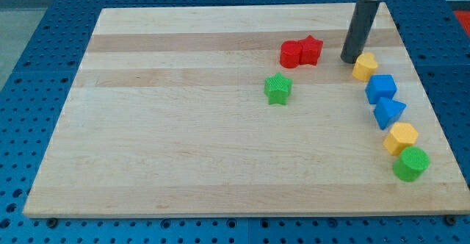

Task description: Place the red star above the heart

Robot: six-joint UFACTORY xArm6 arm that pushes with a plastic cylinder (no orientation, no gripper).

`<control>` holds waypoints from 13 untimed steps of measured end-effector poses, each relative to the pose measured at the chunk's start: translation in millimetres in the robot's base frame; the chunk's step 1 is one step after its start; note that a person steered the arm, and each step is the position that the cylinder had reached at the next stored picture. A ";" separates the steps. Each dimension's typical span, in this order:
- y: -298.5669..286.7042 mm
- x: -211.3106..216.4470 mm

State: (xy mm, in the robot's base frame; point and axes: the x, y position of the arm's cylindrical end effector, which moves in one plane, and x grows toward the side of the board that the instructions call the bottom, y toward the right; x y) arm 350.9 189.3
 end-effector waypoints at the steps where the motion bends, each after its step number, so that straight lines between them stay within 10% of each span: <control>1: 1.1 0.0; 10: -167.7 27.7; 13: -124.9 3.1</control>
State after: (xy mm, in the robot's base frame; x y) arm 354.1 64.4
